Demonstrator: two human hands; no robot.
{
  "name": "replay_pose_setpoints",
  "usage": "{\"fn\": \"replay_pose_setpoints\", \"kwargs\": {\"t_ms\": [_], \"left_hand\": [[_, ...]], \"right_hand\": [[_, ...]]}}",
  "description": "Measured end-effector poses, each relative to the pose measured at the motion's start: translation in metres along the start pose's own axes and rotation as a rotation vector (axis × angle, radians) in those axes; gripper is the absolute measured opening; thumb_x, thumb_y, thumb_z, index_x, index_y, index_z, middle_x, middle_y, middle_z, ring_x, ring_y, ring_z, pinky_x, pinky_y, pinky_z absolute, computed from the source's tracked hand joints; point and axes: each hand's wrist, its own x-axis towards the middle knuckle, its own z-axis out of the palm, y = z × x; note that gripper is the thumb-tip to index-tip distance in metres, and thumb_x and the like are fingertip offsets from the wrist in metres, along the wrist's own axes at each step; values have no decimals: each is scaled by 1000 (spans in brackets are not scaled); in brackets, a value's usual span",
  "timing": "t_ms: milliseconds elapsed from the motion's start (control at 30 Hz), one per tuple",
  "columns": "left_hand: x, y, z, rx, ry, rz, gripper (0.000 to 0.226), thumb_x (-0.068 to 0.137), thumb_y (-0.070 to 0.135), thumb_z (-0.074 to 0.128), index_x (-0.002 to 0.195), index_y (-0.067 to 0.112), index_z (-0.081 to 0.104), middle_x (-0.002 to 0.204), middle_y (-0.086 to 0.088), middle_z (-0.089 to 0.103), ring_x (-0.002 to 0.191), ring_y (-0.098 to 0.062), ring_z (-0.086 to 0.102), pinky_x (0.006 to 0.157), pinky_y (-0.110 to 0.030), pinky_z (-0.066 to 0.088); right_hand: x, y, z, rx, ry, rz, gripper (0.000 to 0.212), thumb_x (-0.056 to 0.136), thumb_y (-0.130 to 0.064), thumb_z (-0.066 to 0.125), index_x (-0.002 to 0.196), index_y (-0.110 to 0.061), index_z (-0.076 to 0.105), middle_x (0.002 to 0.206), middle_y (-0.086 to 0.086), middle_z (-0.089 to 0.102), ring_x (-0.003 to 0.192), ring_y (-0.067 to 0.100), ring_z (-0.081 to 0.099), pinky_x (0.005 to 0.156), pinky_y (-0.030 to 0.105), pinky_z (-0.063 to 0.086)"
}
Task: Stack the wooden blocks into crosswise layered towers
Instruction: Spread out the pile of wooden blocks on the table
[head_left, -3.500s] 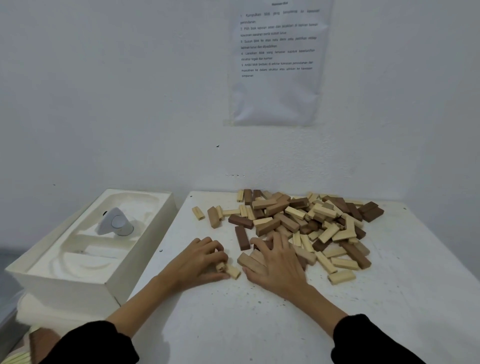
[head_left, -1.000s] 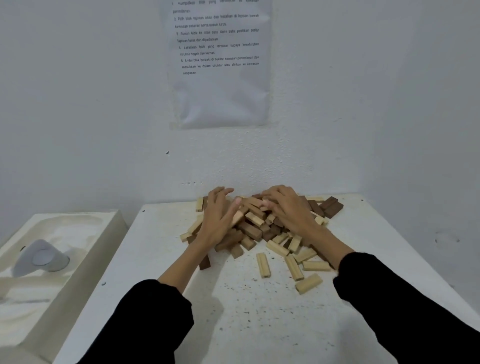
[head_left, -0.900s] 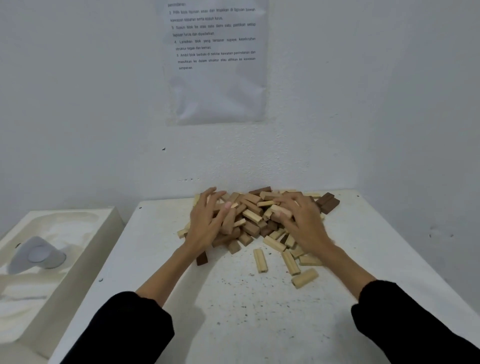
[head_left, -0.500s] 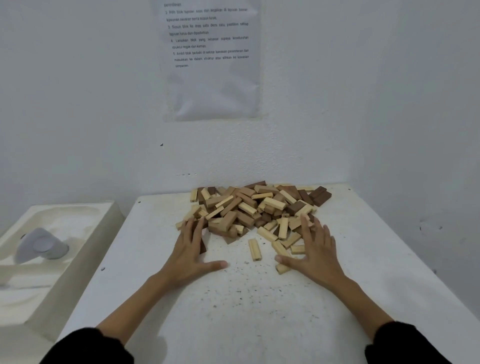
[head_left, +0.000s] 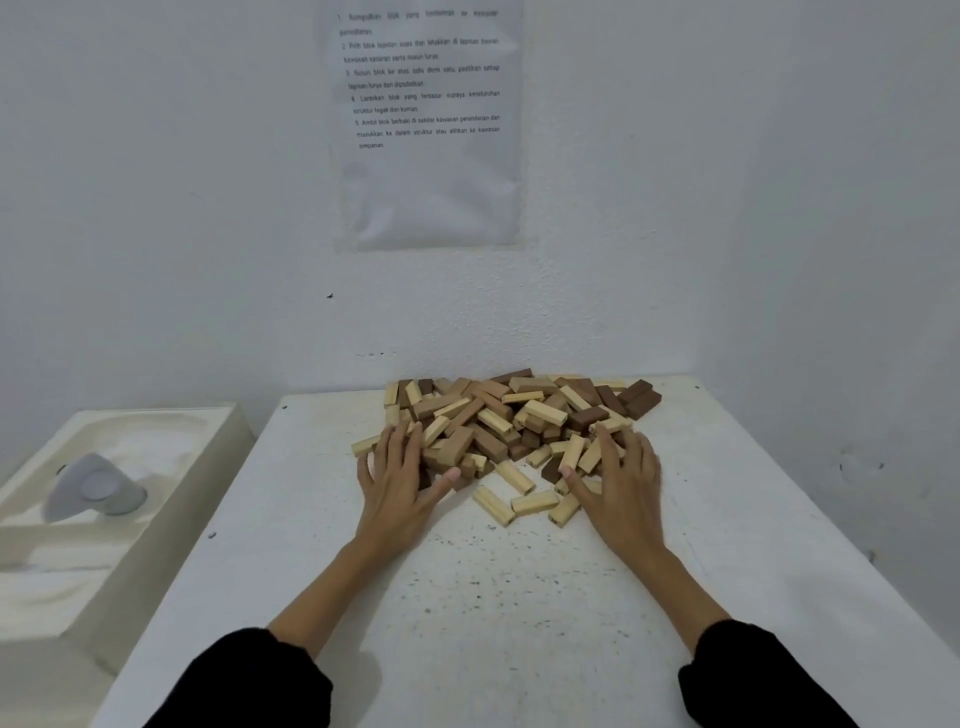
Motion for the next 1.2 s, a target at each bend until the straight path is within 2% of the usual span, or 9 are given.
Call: {"fn": "replay_pose_setpoints", "kwargs": {"t_ms": [100,233,367,533,667,767,967,1100,1200], "left_hand": [[-4,4,0,-103,146,19,87,78,78,21,144,24,33,149,3,27,138,-14,14,111,-35,7],[-18,11,3,-435,376,-177,56,78,56,39,117,19,58,122,2,52,118,-19,38,99,-24,26],[-36,21,2,-625,450,-237,22,83,30,47,100,27,61,105,19,57,105,-9,48,90,-38,44],[-31,26,1,-539,417,-96,19,85,25,49,100,26,61,100,15,58,101,-15,50,80,-6,31],[-16,24,-2,-431,348,6,25,85,31,61,108,21,62,101,5,62,102,-21,51,82,-2,27],[3,23,-12,-323,239,66,53,77,59,53,115,23,63,112,8,60,104,-16,44,83,-13,28],[50,18,-48,-117,-262,187,99,49,90,47,134,41,43,138,17,38,123,-13,24,104,-32,25],[73,13,-60,59,-625,188,88,65,68,64,142,36,36,151,9,26,137,-18,19,114,-41,20],[82,15,-65,-10,-723,189,78,70,54,74,138,31,42,143,7,38,131,-13,33,108,-32,29]], "right_hand": [[-7,-2,-2,73,84,-135,48,77,-25,70,120,-8,58,122,19,51,115,26,34,87,49,47],[-15,-1,-5,141,133,-202,31,70,-1,75,99,-11,68,106,10,55,102,21,39,78,34,45],[-34,2,-14,300,114,-42,22,76,3,68,90,-14,70,100,5,60,95,20,44,73,15,32],[-48,2,-20,347,20,5,22,78,2,67,88,-18,70,92,1,66,85,19,49,67,14,34],[-30,-5,-21,357,23,-16,20,75,-5,73,89,-18,70,92,2,65,90,22,54,75,7,30],[-6,-12,-25,291,19,22,20,78,-16,73,98,-20,70,97,4,60,97,19,45,68,24,33],[58,-23,-42,300,-123,22,26,84,-31,66,109,-24,63,104,6,57,111,25,41,80,32,38],[98,-33,-36,218,-287,31,40,83,-47,63,116,-27,57,112,7,55,114,26,44,91,35,39],[119,-49,-26,222,-467,155,77,67,-76,53,126,-28,49,127,11,51,122,31,44,100,44,39]]}}
